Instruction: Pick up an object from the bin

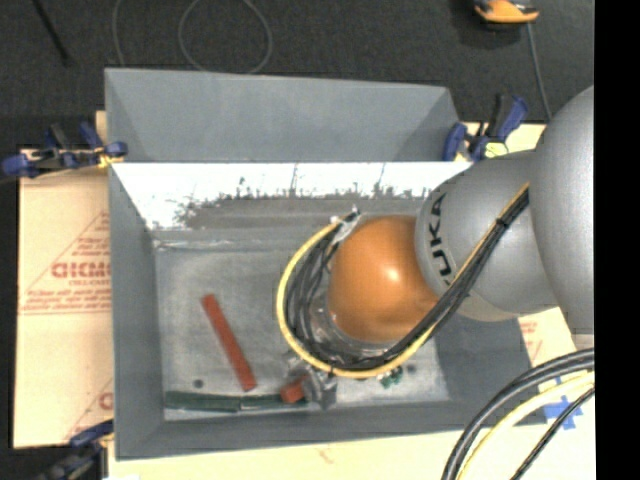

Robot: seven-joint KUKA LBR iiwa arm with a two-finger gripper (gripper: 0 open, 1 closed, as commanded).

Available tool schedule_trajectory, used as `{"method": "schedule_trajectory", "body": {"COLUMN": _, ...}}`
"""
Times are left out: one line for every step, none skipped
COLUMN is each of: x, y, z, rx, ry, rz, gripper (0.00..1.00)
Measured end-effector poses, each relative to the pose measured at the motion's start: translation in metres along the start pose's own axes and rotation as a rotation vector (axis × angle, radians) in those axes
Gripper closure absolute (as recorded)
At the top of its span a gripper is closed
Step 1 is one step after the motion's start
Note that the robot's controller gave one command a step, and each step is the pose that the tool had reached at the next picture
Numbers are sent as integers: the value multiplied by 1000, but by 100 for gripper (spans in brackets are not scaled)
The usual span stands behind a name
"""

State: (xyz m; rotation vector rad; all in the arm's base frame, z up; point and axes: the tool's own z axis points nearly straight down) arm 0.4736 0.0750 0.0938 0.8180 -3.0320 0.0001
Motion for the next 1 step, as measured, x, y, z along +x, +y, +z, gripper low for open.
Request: {"method": "schedule_trajectory", "body": {"x": -15, "y": -15, "z": -119, "rx": 5, "ry": -12, "rz": -3, "gripper": 100}}
